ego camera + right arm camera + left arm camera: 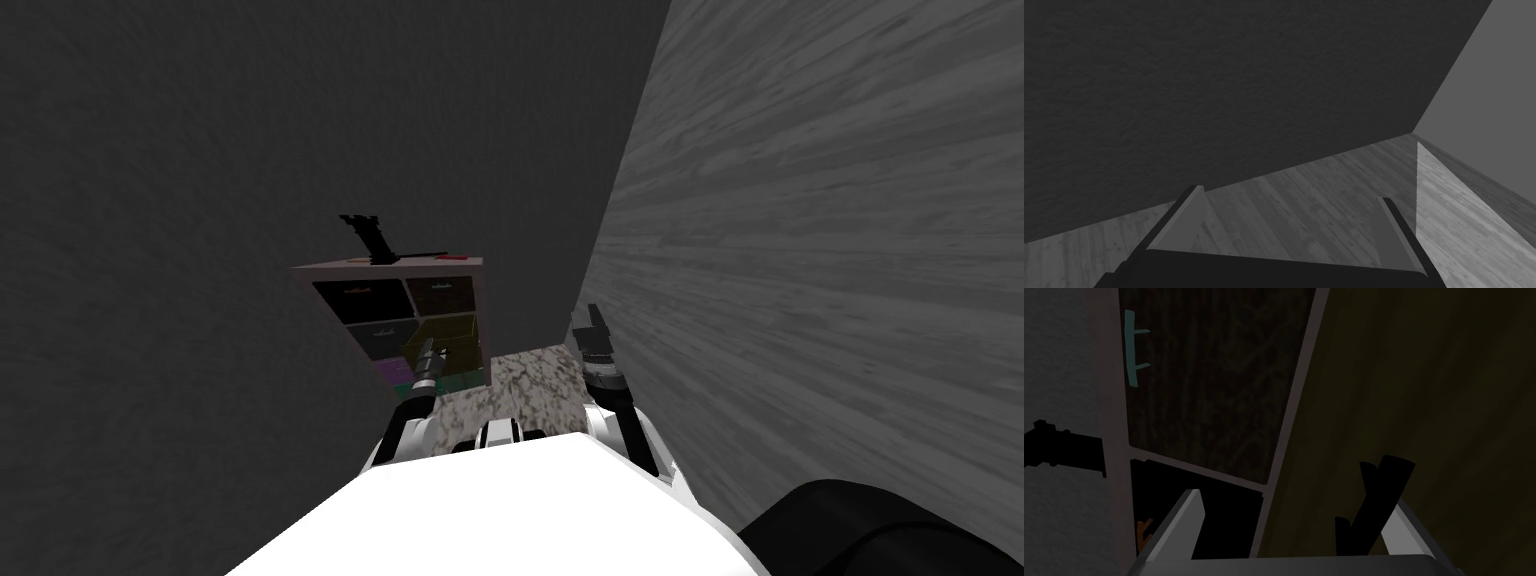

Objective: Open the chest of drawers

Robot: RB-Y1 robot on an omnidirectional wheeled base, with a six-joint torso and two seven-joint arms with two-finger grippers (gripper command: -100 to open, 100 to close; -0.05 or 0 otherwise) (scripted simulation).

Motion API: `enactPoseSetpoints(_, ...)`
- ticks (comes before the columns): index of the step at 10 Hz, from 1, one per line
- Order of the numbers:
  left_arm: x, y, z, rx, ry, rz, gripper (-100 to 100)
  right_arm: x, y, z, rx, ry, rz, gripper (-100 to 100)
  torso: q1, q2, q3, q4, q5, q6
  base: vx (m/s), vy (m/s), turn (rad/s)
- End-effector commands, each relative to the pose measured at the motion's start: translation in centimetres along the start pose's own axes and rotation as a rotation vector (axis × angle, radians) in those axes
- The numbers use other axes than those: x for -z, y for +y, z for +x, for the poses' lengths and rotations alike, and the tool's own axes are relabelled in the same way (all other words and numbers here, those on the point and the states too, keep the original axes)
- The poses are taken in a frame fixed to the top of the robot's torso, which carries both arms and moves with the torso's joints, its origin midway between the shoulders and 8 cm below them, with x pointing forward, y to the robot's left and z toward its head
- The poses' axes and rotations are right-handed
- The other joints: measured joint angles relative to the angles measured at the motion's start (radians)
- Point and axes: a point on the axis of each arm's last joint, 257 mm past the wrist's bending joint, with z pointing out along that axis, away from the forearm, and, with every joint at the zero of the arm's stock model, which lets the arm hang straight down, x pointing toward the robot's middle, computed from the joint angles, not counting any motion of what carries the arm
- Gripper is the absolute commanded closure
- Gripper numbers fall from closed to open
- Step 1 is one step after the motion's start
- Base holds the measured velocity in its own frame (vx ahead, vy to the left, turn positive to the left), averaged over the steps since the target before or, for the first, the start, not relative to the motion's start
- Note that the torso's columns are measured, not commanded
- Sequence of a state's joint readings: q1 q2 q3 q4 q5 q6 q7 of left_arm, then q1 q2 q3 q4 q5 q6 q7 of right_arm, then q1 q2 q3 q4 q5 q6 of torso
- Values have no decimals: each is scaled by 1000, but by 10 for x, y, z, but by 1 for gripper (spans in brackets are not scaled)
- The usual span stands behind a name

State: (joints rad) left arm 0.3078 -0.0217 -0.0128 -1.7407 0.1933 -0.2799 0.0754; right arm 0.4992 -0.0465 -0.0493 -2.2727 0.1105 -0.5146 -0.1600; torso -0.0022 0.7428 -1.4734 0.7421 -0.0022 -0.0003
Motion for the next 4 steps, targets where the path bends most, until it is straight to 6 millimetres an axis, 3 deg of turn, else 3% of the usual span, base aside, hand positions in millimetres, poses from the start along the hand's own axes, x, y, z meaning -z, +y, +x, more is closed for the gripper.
enactPoseSetpoints(1, 1, 2, -1, -1, -1, -5, 0, 0, 0, 0, 0, 0, 0, 0, 1, -2, -1, -1, 1, 0, 0, 0, 0)
enactPoseSetpoints(4, 2, 4, -2, -2, -3, -11, 0, 0, 0, 0, 0, 0, 0, 0, 2, -4, -2, -3, 2, 0, 0, 0, 0)
